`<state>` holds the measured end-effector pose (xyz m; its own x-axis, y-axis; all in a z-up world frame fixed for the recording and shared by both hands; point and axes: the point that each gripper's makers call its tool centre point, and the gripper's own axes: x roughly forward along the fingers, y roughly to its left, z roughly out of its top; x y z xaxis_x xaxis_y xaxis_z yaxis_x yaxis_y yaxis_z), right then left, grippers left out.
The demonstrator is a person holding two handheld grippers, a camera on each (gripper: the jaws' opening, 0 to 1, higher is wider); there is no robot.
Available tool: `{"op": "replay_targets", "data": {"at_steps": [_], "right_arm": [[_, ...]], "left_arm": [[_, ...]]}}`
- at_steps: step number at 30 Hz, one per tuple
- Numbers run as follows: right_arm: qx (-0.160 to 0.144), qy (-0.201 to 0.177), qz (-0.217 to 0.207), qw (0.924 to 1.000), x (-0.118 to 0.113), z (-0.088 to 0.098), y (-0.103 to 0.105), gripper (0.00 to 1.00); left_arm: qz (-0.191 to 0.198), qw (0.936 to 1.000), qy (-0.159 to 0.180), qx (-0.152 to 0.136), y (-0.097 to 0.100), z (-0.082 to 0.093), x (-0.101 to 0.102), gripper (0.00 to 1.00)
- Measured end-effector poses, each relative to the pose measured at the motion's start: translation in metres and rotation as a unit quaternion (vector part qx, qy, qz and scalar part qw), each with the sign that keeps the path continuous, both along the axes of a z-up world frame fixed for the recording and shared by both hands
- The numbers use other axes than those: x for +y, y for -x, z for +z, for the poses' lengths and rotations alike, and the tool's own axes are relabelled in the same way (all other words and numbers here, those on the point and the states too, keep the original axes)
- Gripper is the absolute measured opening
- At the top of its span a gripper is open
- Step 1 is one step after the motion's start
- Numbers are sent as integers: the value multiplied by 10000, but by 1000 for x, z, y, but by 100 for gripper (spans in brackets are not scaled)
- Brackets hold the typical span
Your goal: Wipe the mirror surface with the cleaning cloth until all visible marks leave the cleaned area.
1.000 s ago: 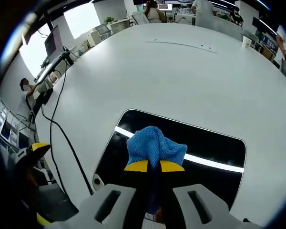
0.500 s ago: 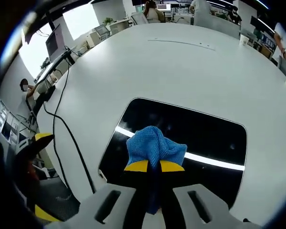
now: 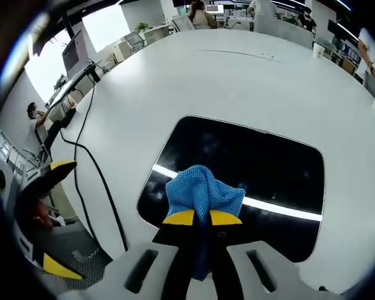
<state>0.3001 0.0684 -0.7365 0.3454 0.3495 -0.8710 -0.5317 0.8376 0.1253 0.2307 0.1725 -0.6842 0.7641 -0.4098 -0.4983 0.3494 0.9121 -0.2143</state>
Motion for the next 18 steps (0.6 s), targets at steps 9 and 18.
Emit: {"op": "replay_targets", "data": {"at_steps": [9,18], "right_arm": [[69,10,-15,10000,-2,0,10,1],[142,14,-34,9999,-2,0,15,1]], "left_arm": [[-20,10000,7,-85,0,4,-1,99],[-16,10000,-10,-86,1,6,0,99]]}}
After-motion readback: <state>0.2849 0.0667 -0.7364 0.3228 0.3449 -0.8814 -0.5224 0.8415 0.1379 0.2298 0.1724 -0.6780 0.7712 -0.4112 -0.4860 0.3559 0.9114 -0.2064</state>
